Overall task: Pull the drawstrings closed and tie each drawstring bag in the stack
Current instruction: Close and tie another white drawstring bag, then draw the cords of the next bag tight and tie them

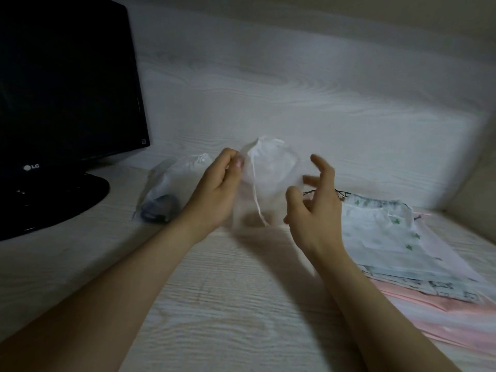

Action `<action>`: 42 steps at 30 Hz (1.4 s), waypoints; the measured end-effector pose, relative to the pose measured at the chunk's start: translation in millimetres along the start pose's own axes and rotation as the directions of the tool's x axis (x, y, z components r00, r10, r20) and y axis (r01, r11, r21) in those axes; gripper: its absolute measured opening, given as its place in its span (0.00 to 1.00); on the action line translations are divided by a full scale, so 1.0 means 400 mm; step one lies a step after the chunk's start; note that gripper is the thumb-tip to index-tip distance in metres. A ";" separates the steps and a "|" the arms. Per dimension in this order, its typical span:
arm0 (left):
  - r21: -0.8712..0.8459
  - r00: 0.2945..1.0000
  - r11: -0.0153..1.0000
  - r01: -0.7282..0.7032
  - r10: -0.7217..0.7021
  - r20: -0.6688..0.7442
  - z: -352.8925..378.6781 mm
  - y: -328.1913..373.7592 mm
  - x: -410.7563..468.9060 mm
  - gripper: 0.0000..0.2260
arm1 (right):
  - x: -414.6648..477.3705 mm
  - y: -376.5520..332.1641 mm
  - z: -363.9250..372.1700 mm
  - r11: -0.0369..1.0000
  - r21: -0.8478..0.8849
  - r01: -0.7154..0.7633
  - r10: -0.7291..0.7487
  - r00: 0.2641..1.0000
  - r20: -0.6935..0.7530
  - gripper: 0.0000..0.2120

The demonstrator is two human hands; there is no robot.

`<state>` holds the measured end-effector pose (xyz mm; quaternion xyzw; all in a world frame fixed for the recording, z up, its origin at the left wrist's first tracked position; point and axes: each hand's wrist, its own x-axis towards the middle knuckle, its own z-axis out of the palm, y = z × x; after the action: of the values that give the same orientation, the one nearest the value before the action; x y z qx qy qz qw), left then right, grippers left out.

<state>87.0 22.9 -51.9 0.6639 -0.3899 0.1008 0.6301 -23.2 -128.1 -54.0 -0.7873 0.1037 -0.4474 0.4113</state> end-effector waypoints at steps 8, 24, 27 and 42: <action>0.198 0.915 0.965 0.169 -0.080 -0.395 -0.021 -0.025 0.025 0.11 | -0.010 0.021 0.043 0.998 -0.036 0.050 -0.042 0.977 0.208 0.04; 0.690 0.760 0.599 0.405 0.199 -0.619 -0.085 -0.055 0.020 0.05 | -0.012 -0.013 0.216 0.940 -0.160 0.301 -0.197 0.863 0.465 0.20; 0.765 0.858 0.515 0.386 0.103 -0.502 -0.087 -0.054 0.012 0.15 | -0.016 0.001 0.242 0.924 -0.226 0.309 -0.155 0.841 0.518 0.23; 0.956 0.883 0.160 0.244 -0.444 -0.151 -0.071 -0.086 -0.012 0.28 | -0.037 0.022 0.196 0.851 -0.456 0.261 -0.031 0.891 0.453 0.12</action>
<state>116.1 47.6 -75.8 0.9820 -0.1350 0.1152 0.0650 31.9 -82.4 -90.2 -0.9515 0.0624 -0.2507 0.1671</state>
